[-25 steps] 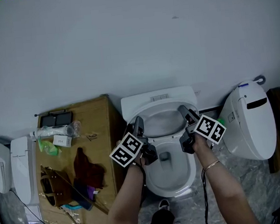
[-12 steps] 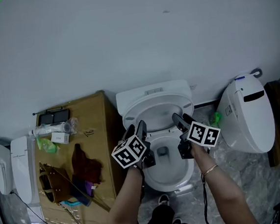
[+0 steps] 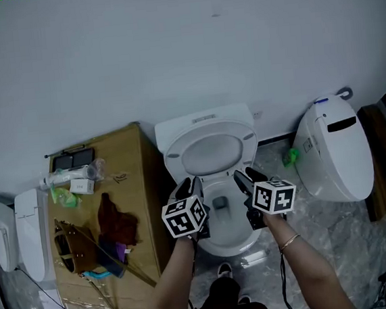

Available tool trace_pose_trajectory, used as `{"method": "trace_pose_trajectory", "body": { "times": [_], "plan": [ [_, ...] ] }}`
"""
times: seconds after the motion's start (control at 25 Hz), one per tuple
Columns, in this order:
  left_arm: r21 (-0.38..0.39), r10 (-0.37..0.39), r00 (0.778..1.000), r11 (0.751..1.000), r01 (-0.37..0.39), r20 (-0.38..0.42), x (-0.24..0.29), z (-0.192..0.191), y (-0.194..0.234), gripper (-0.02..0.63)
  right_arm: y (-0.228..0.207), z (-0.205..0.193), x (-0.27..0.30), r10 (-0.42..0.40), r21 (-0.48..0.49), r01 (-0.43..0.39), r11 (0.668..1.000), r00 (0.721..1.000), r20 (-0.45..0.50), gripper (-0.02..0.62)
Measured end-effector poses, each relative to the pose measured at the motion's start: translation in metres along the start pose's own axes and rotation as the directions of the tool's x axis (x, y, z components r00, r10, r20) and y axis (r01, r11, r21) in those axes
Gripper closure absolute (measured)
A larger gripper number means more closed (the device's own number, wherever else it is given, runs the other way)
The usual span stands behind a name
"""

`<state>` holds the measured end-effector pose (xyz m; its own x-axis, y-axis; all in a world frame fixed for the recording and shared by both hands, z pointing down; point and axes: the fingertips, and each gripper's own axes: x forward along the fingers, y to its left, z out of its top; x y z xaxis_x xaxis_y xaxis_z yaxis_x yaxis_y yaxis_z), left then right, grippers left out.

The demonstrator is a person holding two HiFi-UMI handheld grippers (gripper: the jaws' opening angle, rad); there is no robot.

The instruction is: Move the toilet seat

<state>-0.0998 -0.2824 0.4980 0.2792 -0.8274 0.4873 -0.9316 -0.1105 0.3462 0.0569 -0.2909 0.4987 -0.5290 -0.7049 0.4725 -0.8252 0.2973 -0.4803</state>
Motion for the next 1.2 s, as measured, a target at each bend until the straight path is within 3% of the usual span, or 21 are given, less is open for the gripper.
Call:
{"method": "trace_pose_trajectory", "body": {
  "times": [0.2, 0.4, 0.84, 1.2],
  "plan": [
    [0.054, 0.004, 1.0, 0.999, -0.002, -0.027, -0.019, -0.013, -0.009, 0.509, 0.011, -0.02, -0.023, -0.011, -0.083, 0.008, 0.997, 1.0, -0.029, 0.42],
    [0.13, 0.007, 0.999, 0.992, -0.003, -0.031, -0.042, -0.021, -0.018, 0.533, 0.021, -0.035, -0.048, -0.05, -0.171, 0.042, 0.984, 0.998, -0.038, 0.516],
    [0.208, -0.006, 1.0, 0.978, 0.003, 0.015, -0.106, -0.032, -0.04, 0.569, 0.042, -0.046, -0.107, -0.079, -0.257, 0.083, 0.963, 0.997, 0.023, 0.575],
    [0.23, -0.019, 0.998, 0.973, 0.006, 0.057, -0.153, -0.033, -0.052, 0.575, 0.059, -0.054, -0.156, -0.067, -0.233, 0.084, 0.969, 0.994, 0.081, 0.58]
  ]
}}
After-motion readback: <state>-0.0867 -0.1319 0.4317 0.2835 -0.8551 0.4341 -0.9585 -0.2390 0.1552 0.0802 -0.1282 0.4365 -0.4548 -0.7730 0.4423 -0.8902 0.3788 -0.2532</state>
